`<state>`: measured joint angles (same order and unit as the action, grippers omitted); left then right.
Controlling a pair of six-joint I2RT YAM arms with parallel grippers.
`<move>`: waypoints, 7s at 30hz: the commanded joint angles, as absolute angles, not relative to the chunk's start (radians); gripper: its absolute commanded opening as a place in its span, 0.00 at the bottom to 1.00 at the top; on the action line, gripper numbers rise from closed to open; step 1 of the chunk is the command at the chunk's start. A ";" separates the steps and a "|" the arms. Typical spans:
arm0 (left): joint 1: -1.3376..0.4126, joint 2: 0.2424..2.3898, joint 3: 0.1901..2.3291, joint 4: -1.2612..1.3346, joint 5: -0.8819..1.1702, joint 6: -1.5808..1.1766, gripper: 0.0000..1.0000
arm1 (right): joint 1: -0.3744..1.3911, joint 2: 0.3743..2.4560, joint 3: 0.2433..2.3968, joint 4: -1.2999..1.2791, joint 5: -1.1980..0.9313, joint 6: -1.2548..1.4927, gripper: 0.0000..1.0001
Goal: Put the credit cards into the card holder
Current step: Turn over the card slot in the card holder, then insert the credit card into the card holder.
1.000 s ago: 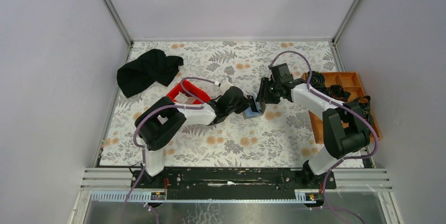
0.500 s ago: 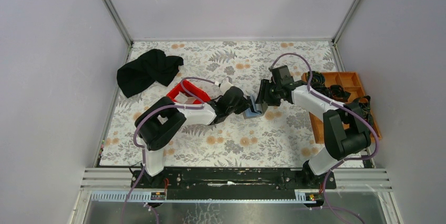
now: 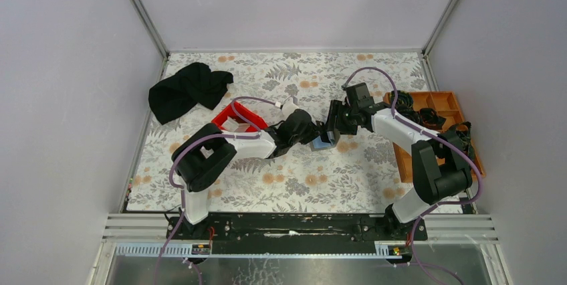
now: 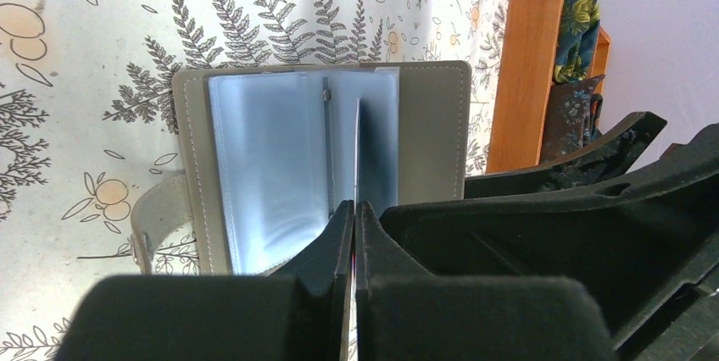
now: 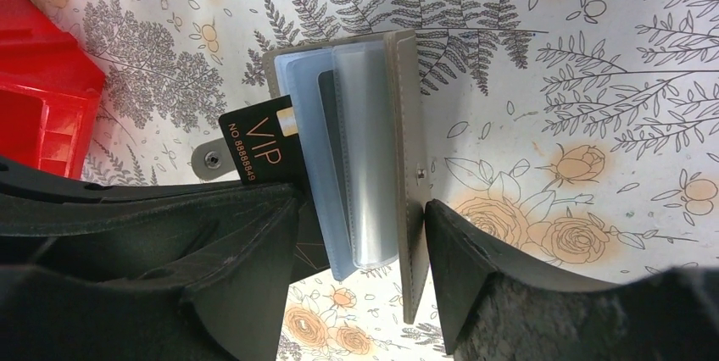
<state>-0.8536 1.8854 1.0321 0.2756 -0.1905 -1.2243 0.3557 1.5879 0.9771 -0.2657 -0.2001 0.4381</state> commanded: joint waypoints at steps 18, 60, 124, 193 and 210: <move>-0.877 1.883 1.058 0.292 -0.217 -1.216 0.00 | 0.373 1.569 1.048 -0.388 0.006 0.377 0.37; -0.743 1.994 1.080 0.482 0.142 -0.924 0.00 | 0.195 1.616 0.882 -0.304 -0.266 0.517 0.08; -0.659 2.089 1.009 0.690 0.364 -1.138 0.00 | 0.176 1.762 0.944 -0.337 -0.241 0.500 0.08; -0.611 2.215 1.005 0.877 0.422 -1.302 0.00 | 0.176 1.787 0.949 -0.349 -0.241 0.481 0.07; -0.609 2.243 0.979 0.946 0.417 -1.365 0.00 | 0.176 1.790 0.952 -0.353 -0.235 0.479 0.08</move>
<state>-0.6144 2.2192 0.9936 0.8780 0.4091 -1.3422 0.1699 1.7412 0.9585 -0.3111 -0.3058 0.5121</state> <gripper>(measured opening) 0.011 0.134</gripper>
